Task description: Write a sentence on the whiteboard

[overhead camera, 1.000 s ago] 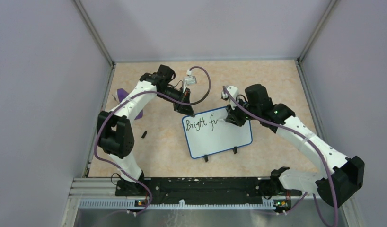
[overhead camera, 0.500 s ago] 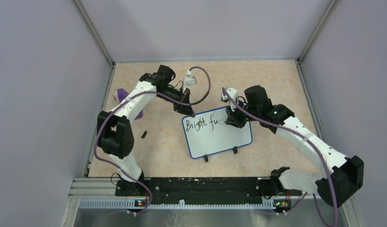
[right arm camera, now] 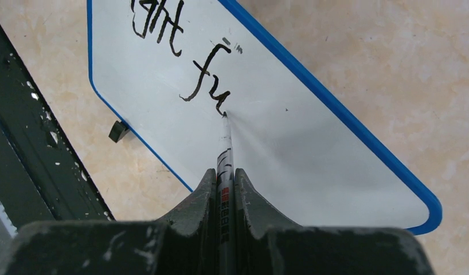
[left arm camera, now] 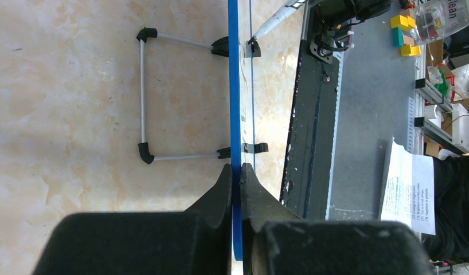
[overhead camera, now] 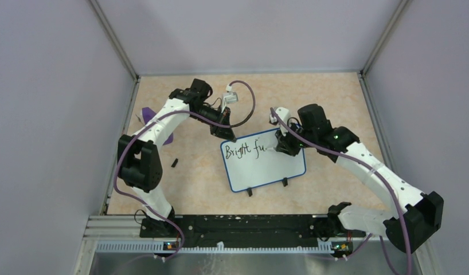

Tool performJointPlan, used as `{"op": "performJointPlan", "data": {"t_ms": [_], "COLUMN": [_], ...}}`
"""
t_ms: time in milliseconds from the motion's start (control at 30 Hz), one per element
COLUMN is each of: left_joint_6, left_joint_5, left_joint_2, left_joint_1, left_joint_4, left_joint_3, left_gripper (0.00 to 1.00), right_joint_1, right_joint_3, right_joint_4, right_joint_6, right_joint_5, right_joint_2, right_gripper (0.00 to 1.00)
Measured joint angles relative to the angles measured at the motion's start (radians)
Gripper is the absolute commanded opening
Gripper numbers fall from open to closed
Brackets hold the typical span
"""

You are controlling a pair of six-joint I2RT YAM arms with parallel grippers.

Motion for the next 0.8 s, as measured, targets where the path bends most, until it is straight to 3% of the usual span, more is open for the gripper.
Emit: {"op": "performJointPlan", "data": {"t_ms": [800], "left_joint_6": [0.0], "left_joint_5": [-0.004], "left_joint_2": [-0.008], "left_joint_1": [0.0], "left_joint_4": [0.008], "left_joint_3": [-0.007], "left_gripper": [0.0], "right_joint_1": [-0.002], "right_joint_3": [0.025], "right_joint_4": [0.029], "right_joint_6": [0.005], "right_joint_5": [0.022], "right_joint_2": [0.011], "right_gripper": [0.0]}}
